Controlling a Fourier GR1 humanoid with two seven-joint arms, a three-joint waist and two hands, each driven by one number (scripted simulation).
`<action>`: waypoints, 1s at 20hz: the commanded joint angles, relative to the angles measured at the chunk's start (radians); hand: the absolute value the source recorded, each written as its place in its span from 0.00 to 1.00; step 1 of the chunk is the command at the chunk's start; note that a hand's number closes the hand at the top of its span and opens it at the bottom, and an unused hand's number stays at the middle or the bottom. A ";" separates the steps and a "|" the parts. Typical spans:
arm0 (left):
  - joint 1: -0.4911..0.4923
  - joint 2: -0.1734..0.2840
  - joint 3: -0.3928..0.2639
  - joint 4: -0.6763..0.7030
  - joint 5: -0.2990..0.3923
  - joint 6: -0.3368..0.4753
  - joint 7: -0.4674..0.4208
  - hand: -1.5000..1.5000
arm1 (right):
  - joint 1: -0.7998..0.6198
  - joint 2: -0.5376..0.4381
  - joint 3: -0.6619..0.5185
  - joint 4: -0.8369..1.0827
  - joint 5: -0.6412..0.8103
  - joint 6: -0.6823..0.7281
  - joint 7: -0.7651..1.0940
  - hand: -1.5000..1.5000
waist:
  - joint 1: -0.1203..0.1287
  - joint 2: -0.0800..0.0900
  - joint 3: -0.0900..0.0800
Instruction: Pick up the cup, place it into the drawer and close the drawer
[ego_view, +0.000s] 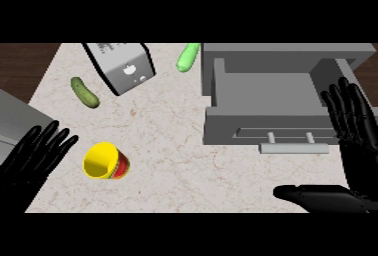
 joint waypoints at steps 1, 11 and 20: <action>0.004 0.017 0.064 0.105 -0.021 -0.061 -0.022 0.00 | -0.007 -0.022 -0.062 0.054 -0.053 0.037 -0.060 0.00 | -0.001 0.000 0.000; -0.071 -0.051 0.108 0.448 -0.401 -0.075 -0.308 0.00 | 0.010 0.000 -0.041 0.076 -0.015 0.032 -0.085 0.00 | -0.005 0.001 0.000; -0.192 -0.045 0.094 0.848 -0.669 -0.007 -0.626 0.00 | 0.010 -0.013 -0.057 0.030 -0.025 0.052 -0.049 0.00 | -0.010 0.001 -0.001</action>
